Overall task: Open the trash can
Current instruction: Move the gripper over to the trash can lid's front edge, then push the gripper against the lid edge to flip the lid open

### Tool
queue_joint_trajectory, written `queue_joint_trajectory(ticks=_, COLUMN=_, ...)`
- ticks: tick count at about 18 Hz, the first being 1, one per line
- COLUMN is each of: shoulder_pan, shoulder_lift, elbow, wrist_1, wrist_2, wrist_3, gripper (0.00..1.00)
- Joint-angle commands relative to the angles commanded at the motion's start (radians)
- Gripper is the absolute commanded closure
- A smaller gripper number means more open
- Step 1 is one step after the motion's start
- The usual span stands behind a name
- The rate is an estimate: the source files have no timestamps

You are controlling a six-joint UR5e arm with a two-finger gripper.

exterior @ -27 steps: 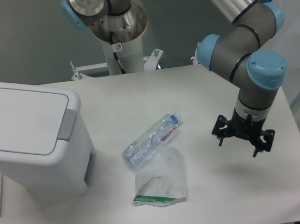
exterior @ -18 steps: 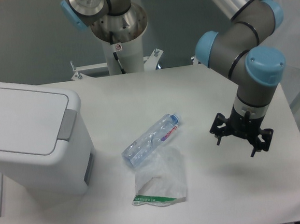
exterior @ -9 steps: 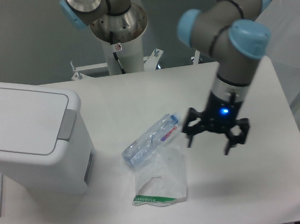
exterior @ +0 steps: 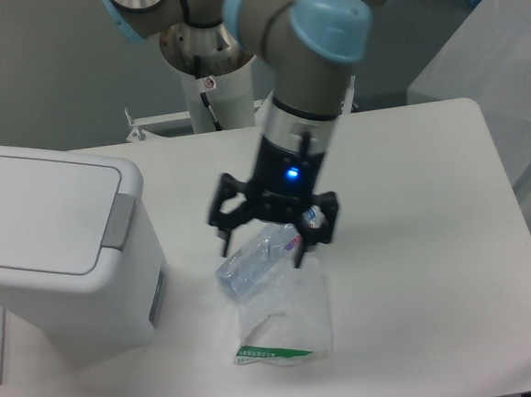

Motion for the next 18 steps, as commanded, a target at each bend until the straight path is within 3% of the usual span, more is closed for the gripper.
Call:
queue_joint_trajectory(ticks=8, shoulder_pan=-0.072, shoulder_lift=0.043, elbow=-0.058, wrist_1=0.002, wrist_2=0.002, wrist_3=0.002, gripper=0.00)
queue_joint_trajectory(ticks=18, shoulder_pan=-0.101, shoulder_lift=0.042, elbow=-0.058, wrist_1=0.000, wrist_2=0.003, wrist_3=-0.003, gripper=0.00)
